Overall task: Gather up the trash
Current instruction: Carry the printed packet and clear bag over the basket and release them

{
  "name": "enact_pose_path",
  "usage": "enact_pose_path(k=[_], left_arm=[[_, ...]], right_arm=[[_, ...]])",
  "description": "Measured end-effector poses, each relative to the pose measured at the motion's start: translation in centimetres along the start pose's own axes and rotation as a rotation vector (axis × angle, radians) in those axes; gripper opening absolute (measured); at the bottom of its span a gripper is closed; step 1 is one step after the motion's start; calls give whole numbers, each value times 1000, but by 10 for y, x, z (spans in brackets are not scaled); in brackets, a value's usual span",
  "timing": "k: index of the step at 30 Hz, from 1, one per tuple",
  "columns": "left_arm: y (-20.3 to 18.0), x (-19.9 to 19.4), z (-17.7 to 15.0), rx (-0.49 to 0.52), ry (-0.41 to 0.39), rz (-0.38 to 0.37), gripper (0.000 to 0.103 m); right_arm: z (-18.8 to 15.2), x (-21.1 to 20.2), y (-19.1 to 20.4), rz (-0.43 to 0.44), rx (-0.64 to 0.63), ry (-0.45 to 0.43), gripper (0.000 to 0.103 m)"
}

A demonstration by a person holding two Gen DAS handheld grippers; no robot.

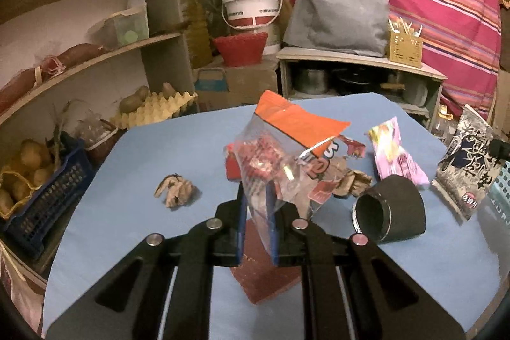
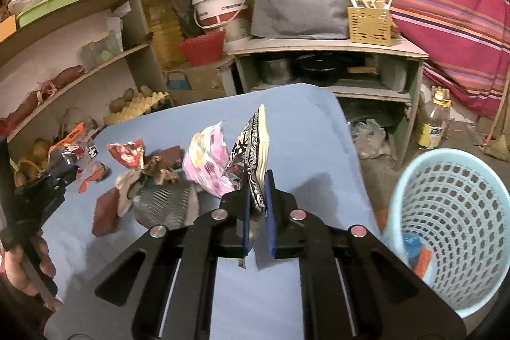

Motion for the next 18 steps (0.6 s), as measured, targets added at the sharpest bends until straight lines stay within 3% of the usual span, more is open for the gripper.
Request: enact_pose_path(k=[8,18], left_arm=[[-17,-2,2,6,-3,-30,12],[-75,-17,9,53,-31,-116,11]], right_arm=[[1,-21,-32,-39,39,-30,9],[-1,-56,-87,-101,111,-75,9]])
Point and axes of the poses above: each gripper's, at about its wrist camera, not at the fingertips, and x roughly the way its jaws point, y to its left, z to its top, the point moved 6 cm from there along x, roughly the way its jaws point, and after that the axes turned 4 degrees about -x, right-handed, at the moved point
